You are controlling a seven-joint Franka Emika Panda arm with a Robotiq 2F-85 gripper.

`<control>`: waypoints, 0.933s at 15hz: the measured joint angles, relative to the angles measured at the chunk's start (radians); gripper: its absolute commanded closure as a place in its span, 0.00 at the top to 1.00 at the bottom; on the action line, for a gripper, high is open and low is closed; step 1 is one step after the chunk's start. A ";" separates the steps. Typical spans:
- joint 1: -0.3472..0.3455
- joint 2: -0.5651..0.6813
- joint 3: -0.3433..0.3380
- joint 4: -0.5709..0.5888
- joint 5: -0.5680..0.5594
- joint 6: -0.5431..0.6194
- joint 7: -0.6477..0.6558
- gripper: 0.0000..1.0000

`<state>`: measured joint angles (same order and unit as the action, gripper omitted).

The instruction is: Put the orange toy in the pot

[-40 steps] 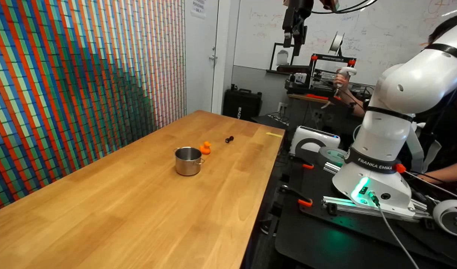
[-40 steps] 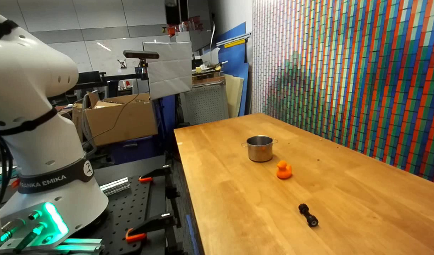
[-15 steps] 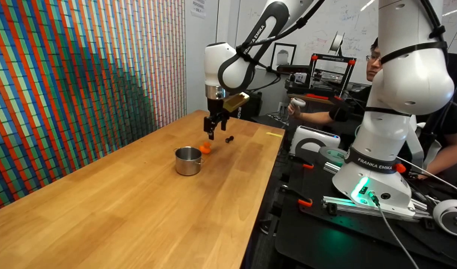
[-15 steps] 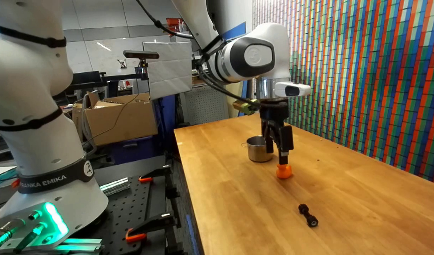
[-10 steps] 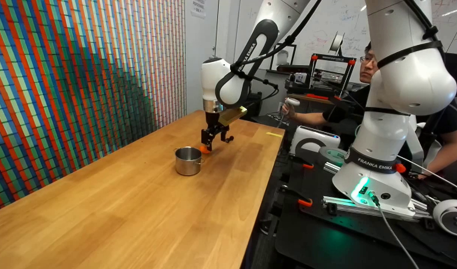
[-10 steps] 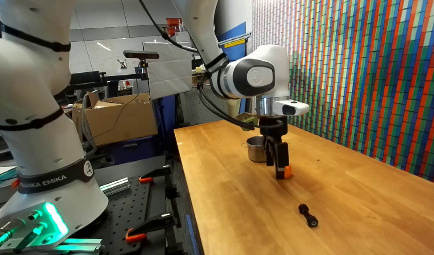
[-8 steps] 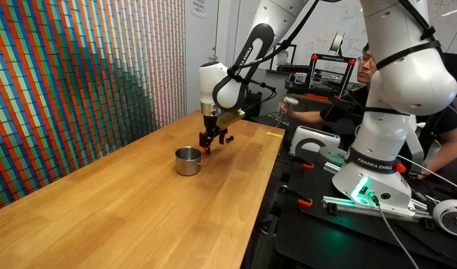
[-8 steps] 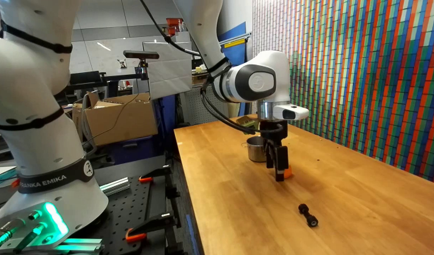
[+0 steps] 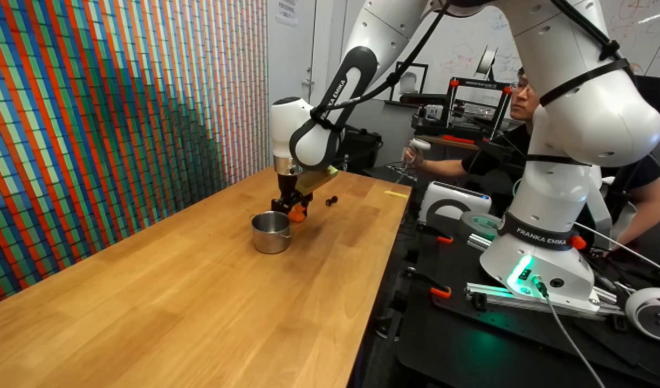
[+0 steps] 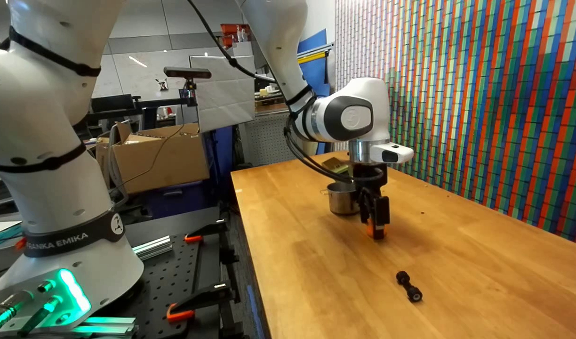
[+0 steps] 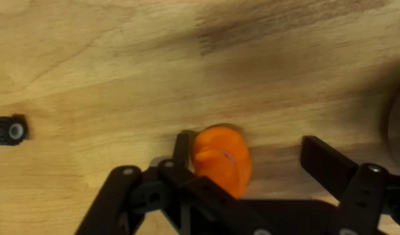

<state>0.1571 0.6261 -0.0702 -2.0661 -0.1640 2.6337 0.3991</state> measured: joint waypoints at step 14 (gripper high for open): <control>-0.085 -0.064 0.023 0.063 0.161 -0.258 -0.125 0.19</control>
<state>0.0723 0.5616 -0.0470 -2.0036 -0.0032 2.3760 0.2737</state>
